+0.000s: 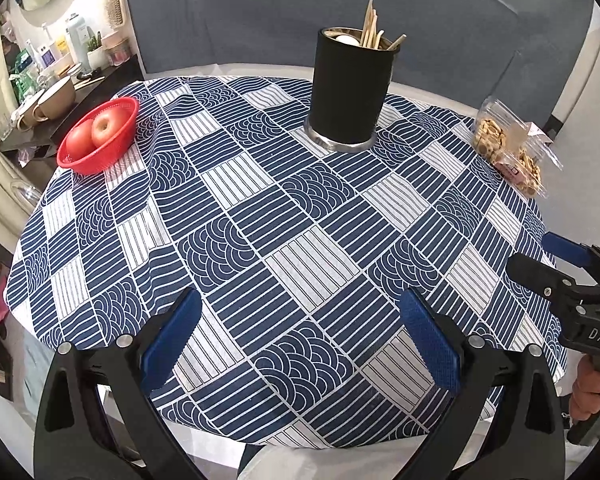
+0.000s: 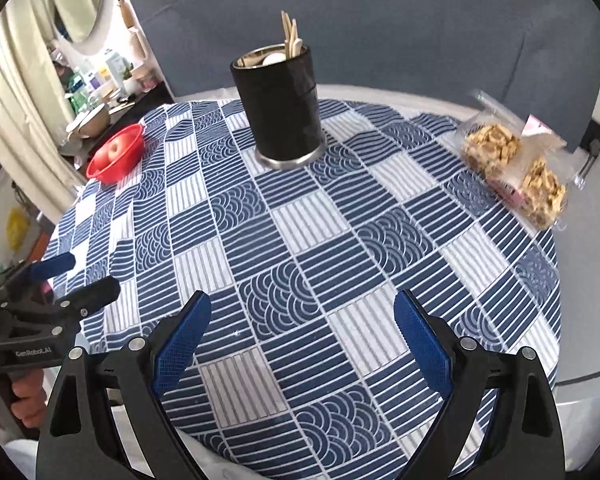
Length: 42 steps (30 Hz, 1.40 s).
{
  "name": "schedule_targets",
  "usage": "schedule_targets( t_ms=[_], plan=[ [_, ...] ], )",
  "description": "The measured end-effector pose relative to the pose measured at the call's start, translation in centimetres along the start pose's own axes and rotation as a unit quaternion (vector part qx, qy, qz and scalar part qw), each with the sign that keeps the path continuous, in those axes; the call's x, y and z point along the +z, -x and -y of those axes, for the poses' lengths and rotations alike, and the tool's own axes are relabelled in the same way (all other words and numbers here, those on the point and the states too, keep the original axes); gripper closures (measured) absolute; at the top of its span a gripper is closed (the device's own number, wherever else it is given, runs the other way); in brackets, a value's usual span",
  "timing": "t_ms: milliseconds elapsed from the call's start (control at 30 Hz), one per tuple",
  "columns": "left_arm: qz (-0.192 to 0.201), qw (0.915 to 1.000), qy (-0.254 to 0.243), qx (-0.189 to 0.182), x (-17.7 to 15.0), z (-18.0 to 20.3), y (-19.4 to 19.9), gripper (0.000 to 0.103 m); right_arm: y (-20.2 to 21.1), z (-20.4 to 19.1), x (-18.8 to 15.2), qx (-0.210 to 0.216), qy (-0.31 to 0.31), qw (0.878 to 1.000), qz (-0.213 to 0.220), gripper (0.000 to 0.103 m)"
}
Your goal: Organize utensils
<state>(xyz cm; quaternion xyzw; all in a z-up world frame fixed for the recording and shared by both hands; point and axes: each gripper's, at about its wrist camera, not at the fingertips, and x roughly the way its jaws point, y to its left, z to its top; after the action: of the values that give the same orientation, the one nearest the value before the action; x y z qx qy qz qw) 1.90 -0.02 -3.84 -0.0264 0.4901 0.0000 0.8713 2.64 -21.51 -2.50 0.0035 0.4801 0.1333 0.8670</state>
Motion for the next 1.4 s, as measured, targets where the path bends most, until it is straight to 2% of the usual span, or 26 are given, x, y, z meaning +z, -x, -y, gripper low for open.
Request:
schedule_targets(
  t_ms=[100,433,733,1033,1400],
  plan=[
    [0.004,1.0000,-0.002,0.006,-0.1,0.0,0.3,0.006,0.0,0.3,-0.1,-0.001,-0.008,1.000,-0.001,0.015],
    [-0.007,0.9997,0.020,-0.006,-0.4,-0.8,0.2,0.006,-0.2,-0.2,-0.5,0.002,0.001,1.000,-0.011,0.015],
    [-0.017,0.9997,0.014,-0.009,-0.6,-0.6,0.0,0.006,-0.2,-0.4,-0.7,0.008,0.005,1.000,-0.016,0.015],
    [-0.016,0.9997,-0.017,-0.012,-0.6,0.7,0.0,0.006,0.4,-3.1,-1.1,-0.009,0.076,0.997,0.000,0.015],
    [-0.015,0.9998,0.010,-0.008,-0.7,-0.5,-0.1,0.006,0.7,-2.6,-0.9,-0.020,0.062,0.998,0.008,0.015]
  ],
)
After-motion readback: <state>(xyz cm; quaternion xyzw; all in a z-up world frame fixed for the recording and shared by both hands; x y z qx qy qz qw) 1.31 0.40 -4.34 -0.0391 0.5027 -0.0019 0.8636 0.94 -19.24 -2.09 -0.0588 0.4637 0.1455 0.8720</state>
